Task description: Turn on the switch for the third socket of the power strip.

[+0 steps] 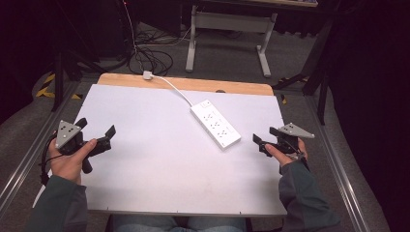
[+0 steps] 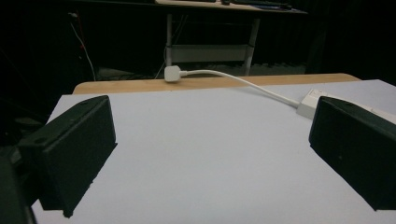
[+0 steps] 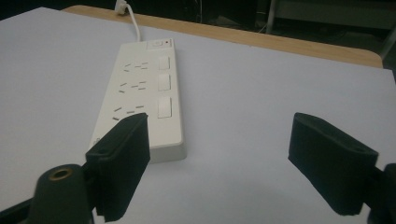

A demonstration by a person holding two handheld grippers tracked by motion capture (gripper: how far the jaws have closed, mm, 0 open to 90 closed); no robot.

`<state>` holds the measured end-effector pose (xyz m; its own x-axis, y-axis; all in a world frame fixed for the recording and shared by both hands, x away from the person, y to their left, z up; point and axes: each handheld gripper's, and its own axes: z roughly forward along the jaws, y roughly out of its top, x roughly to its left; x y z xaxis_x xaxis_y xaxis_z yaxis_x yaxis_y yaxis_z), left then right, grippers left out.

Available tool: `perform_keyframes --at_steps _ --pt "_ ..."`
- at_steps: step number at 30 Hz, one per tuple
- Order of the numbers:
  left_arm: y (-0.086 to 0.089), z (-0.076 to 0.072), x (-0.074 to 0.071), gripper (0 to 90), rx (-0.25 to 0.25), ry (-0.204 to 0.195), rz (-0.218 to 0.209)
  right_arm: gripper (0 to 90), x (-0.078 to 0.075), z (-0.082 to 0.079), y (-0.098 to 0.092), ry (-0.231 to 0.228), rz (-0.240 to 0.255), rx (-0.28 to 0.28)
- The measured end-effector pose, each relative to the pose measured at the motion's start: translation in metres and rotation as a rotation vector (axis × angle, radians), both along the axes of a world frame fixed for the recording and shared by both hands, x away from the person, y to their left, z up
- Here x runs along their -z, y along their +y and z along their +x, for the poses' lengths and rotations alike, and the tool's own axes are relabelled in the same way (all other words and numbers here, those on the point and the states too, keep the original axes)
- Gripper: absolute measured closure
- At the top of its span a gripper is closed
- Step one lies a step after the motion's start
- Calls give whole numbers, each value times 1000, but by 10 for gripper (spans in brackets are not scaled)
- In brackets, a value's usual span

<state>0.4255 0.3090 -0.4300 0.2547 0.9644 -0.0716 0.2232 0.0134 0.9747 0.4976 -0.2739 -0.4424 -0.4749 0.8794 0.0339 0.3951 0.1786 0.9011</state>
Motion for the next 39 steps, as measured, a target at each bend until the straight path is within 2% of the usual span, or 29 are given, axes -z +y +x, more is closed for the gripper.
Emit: perform_keyframes --at_steps 2,3,6,7,8,9,12,14,27,39 --pt "0 0 0 11 -1 1 -2 332 0 0 -1 -4 -4 3" --pt "0 0 0 11 -1 1 -2 332 0 0 -1 -4 -4 3" --pt "1 0 0 11 -2 6 -12 506 -2 0 -2 -5 5 5" --pt "1 0 0 11 -2 5 -13 506 -2 0 -2 -5 5 5" --pt "1 0 0 11 0 6 -13 622 -3 -1 -2 -11 3 10" --pt "1 0 0 11 2 4 -13 688 -4 -1 -2 -13 6 9" --pt "0 0 0 11 3 4 -15 844 -6 -3 -3 -32 4 2" --pt "0 0 0 11 4 1 -16 900 -7 -4 -4 -43 5 1" --pt "0 0 -1 11 9 0 -21 900 -8 -4 0 -29 -12 -49" --pt "0 -1 -1 11 16 0 -15 900 -14 -1 5 -25 -11 -58"
